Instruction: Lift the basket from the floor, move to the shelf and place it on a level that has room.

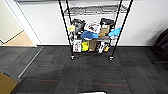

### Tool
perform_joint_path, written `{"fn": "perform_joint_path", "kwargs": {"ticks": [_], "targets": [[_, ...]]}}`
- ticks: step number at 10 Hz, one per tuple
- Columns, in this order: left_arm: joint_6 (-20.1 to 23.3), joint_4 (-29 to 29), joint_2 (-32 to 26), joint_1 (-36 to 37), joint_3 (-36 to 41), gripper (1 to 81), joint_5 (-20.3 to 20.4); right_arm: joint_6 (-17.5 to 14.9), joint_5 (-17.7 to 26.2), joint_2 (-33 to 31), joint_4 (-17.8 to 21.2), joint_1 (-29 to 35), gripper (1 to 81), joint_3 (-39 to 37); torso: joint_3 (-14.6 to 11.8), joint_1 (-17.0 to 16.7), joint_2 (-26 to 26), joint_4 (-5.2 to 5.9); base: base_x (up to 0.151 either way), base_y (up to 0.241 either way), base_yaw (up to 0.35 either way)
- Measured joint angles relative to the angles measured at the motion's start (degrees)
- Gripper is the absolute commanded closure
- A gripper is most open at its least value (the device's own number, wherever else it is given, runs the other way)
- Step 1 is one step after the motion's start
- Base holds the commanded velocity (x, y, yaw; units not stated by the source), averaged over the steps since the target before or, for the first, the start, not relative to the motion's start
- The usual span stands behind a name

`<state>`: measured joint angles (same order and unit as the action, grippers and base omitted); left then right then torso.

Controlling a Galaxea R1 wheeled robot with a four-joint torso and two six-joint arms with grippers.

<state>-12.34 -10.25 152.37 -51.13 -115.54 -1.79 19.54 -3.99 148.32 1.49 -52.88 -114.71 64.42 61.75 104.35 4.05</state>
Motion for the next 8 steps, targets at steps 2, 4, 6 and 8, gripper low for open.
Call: {"fn": "perform_joint_path", "kwargs": {"ticks": [2,4,6,8], "targets": [[0.05,0.00,0.00,0.28,0.50,81.1,0.09,-0.02,-0.09,-0.41,-0.04,-0.10,81.1,0.07,-1.46,-1.93,-2.84,-2.01,0.000,0.000,0.000],[-0.01,-0.02,-1.85,0.22,2.62,81.1,0.20,-0.02,-0.02,-0.26,-0.17,-0.21,81.1,0.16,-1.83,-4.26,-6.54,-2.21,0.000,0.000,0.000],[-0.20,-0.05,-4.83,-0.22,4.24,81.1,0.30,-0.02,0.52,0.52,-0.98,0.13,81.1,1.79,-1.83,-6.82,-10.49,-2.21,0.000,0.000,0.000],[-0.20,-0.11,-6.61,-0.20,6.72,81.1,1.58,-0.02,0.51,0.02,-1.33,0.43,81.1,3.57,-1.83,-9.31,-14.38,-2.21,0.000,0.000,0.000]]}}
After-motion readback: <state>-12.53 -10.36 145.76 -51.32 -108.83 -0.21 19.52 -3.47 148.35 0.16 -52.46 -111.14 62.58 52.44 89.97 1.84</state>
